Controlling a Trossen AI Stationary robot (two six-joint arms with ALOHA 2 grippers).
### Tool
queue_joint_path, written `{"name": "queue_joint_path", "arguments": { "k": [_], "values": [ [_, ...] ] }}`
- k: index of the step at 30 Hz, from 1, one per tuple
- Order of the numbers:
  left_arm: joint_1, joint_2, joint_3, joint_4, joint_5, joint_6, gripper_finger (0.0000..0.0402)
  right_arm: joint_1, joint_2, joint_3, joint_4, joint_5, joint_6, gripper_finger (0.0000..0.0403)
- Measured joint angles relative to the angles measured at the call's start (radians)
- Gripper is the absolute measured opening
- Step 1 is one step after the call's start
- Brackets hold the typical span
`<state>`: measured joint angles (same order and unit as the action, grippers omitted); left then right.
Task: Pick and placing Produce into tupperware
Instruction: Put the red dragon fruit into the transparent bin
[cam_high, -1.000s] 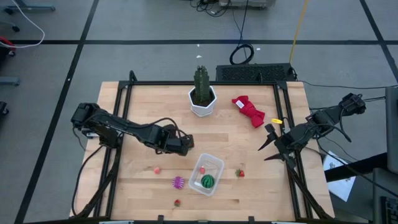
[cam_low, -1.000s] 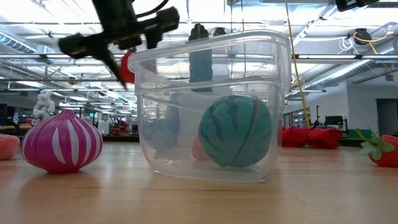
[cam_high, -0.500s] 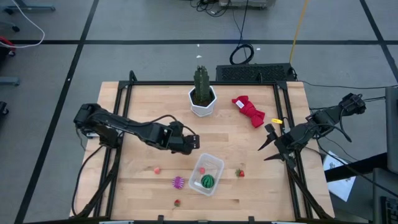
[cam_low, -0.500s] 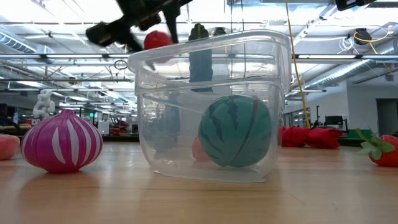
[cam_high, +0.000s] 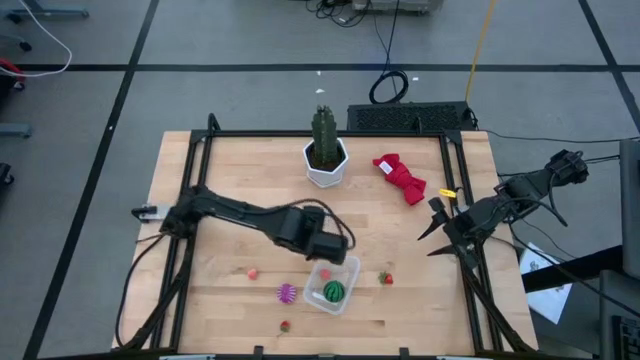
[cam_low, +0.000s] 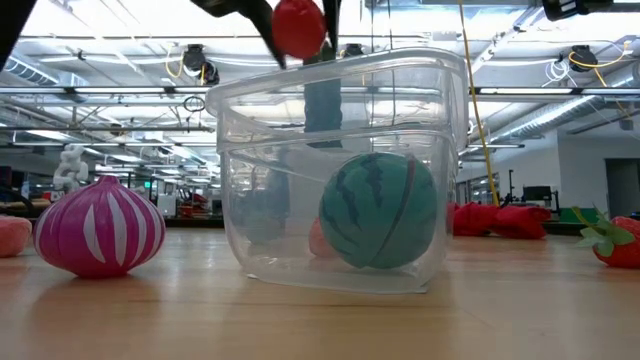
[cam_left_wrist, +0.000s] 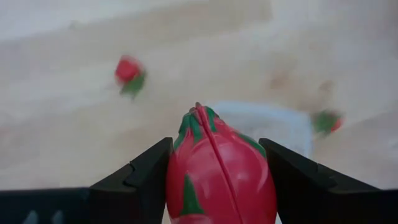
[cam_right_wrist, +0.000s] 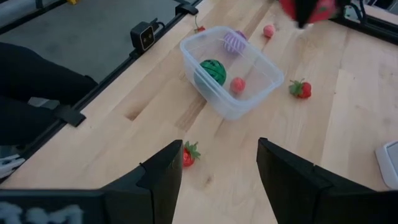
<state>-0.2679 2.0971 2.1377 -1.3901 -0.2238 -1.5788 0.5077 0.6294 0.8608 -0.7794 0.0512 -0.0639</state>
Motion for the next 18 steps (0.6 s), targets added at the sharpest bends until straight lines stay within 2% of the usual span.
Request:
{"name": "queue_joint_path", "arguments": {
  "k": [3, 6, 18],
  "values": [
    [-0.016, 0.084, 0.097, -0.048, 0.057, -0.003, 0.0228, 0.0, -0.026, 0.0, -0.018, 0.0, 0.018, 0.0196],
    [-0.034, 0.128, 0.142, -0.057, 0.076, -0.012, 0.0228, 0.0, -0.055, 0.0, -0.019, 0.0, 0.047, 0.0196],
    [-0.074, 0.195, 0.148, 0.037, 0.084, -0.057, 0.0228, 0.0, -0.102, 0.0, -0.008, 0.0, 0.06, 0.0196]
  ]
}}
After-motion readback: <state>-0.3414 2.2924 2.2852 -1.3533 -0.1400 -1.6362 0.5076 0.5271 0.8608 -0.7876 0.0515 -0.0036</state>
